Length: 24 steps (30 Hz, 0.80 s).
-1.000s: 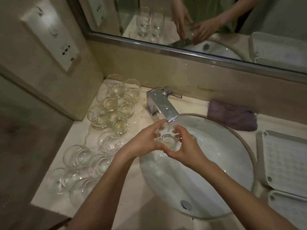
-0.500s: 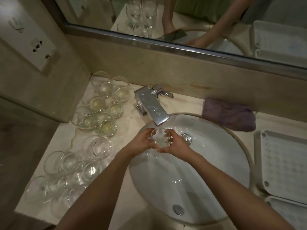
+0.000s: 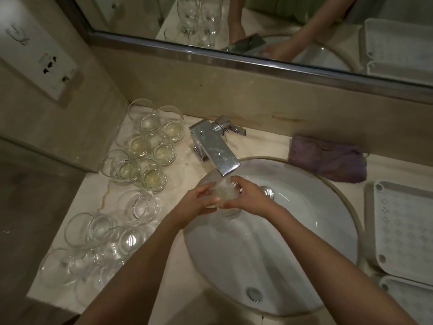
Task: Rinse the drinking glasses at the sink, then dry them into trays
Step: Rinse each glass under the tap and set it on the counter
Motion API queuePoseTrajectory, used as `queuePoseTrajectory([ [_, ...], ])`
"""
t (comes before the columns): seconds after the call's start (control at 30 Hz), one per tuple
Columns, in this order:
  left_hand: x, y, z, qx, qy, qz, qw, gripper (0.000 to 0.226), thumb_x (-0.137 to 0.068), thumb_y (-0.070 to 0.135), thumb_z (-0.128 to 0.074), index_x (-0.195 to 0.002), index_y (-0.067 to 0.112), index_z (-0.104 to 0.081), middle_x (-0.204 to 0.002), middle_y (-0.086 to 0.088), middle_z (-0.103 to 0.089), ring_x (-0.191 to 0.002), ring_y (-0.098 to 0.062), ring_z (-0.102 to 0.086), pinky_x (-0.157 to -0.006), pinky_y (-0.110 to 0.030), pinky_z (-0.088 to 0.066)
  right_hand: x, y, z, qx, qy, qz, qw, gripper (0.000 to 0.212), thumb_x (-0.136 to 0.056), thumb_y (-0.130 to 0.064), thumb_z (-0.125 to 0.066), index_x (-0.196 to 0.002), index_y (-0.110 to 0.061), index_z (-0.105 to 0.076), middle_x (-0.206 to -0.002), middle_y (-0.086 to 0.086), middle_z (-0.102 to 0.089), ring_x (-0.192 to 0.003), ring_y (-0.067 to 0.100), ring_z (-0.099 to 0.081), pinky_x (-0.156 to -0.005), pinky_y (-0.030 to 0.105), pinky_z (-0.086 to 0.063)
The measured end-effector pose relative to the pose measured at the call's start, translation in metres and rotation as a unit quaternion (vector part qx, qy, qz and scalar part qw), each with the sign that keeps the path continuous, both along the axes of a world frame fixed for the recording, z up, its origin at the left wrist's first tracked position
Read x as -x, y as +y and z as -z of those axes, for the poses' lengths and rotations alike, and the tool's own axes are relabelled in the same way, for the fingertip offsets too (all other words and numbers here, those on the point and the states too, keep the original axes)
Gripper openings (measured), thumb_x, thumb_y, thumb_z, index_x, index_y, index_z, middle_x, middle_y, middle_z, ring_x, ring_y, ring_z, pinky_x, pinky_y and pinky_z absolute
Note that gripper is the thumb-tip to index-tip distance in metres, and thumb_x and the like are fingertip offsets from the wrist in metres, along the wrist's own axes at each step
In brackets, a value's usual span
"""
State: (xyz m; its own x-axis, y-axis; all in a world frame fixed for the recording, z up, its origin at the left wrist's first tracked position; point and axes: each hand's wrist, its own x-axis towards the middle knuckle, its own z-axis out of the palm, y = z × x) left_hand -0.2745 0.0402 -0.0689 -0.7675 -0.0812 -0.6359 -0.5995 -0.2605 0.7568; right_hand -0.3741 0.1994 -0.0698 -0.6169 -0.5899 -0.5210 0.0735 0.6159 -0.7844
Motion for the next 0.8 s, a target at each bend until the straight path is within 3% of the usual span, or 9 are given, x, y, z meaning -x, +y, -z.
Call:
queuePoseTrajectory([
  [0.07,0.002,0.010,-0.002,0.042,0.009,0.003,0.999,0.047,-0.085,0.004,-0.068,-0.127,0.019,-0.054,-0.111,-0.005,-0.060,-0.098,-0.016,-0.064,-0.084,-0.023,-0.054,0.006,0.007,-0.001,-0.001,-0.036,-0.011,0.999,0.060,-0.065,-0.025,-0.089,-0.112,-0.032,-0.051,-0.096,-0.010,-0.055,-0.083,0.005,-0.054,-0.074,0.016,-0.045],
  [0.13,0.008,0.020,-0.005,0.108,0.050,0.005,0.993,0.048,-0.079,-0.005,-0.071,-0.119,0.018,-0.057,-0.106,-0.001,-0.060,-0.087,-0.007,-0.061,-0.076,-0.011,-0.050,0.002,0.015,0.007,0.031,-0.061,0.022,0.997,0.068,-0.063,-0.015,-0.089,-0.116,-0.032,-0.051,-0.108,-0.005,-0.057,-0.094,0.010,-0.057,-0.077,0.015,-0.048],
  [0.2,0.011,0.025,-0.005,0.131,0.069,0.008,0.989,0.055,-0.074,-0.010,-0.073,-0.117,0.020,-0.055,-0.107,0.004,-0.059,-0.087,-0.003,-0.060,-0.074,-0.010,-0.049,-0.011,0.019,0.018,0.073,-0.055,0.079,0.993,0.074,-0.062,-0.010,-0.090,-0.119,-0.035,-0.050,-0.116,-0.005,-0.058,-0.106,0.015,-0.058,-0.083,0.022,-0.053],
  [0.27,0.010,0.019,-0.005,0.111,0.065,0.010,0.992,0.058,-0.074,-0.011,-0.073,-0.120,0.019,-0.054,-0.111,0.007,-0.059,-0.090,-0.003,-0.062,-0.074,-0.012,-0.051,-0.021,0.015,0.023,0.085,-0.027,0.112,0.990,0.075,-0.061,-0.012,-0.091,-0.118,-0.038,-0.049,-0.115,-0.011,-0.058,-0.105,0.012,-0.057,-0.087,0.028,-0.053],
  [0.33,0.005,0.006,-0.002,0.062,0.051,0.008,0.997,0.057,-0.078,-0.010,-0.069,-0.127,0.016,-0.054,-0.117,0.001,-0.062,-0.093,-0.005,-0.065,-0.076,-0.015,-0.052,-0.019,0.005,0.014,0.066,-0.002,0.094,0.993,0.072,-0.060,-0.019,-0.091,-0.120,-0.031,-0.053,-0.112,-0.010,-0.058,-0.099,0.009,-0.057,-0.086,0.024,-0.050],
  [0.47,0.000,-0.005,-0.001,-0.018,-0.013,-0.007,1.000,0.048,-0.088,0.004,-0.064,-0.133,0.014,-0.051,-0.115,-0.007,-0.065,-0.099,-0.017,-0.065,-0.084,-0.028,-0.057,0.005,-0.004,-0.006,0.002,-0.019,-0.003,1.000,0.047,-0.066,-0.027,-0.087,-0.101,-0.029,-0.056,-0.086,-0.016,-0.056,-0.075,-0.001,-0.054,-0.061,0.011,-0.038],
  [0.63,0.013,0.011,-0.008,0.116,0.043,0.036,0.992,0.060,-0.079,-0.006,-0.071,-0.133,0.011,-0.051,-0.124,-0.004,-0.056,-0.102,-0.016,-0.060,-0.078,-0.013,-0.052,-0.013,0.015,0.015,0.066,-0.045,0.095,0.992,0.073,-0.061,-0.011,-0.090,-0.120,-0.031,-0.050,-0.115,-0.011,-0.058,-0.104,0.012,-0.058,-0.083,0.020,-0.051],
  [0.73,0.012,0.008,-0.007,0.080,0.055,0.045,0.994,0.065,-0.076,-0.015,-0.068,-0.132,0.013,-0.049,-0.129,-0.004,-0.053,-0.109,-0.018,-0.059,-0.084,-0.017,-0.052,-0.033,0.011,0.023,0.082,0.023,0.137,0.987,0.077,-0.062,-0.012,-0.089,-0.125,-0.028,-0.048,-0.119,-0.010,-0.057,-0.111,0.010,-0.056,-0.093,0.028,-0.050],
  [0.8,0.007,0.000,-0.003,0.053,0.039,0.033,0.997,0.066,-0.075,-0.012,-0.070,-0.130,0.017,-0.050,-0.130,-0.005,-0.056,-0.115,-0.017,-0.058,-0.093,-0.025,-0.051,-0.027,0.002,0.017,0.057,0.067,0.091,0.992,0.080,-0.061,-0.021,-0.089,-0.130,-0.021,-0.049,-0.121,-0.006,-0.056,-0.112,0.011,-0.055,-0.095,0.029,-0.048],
])
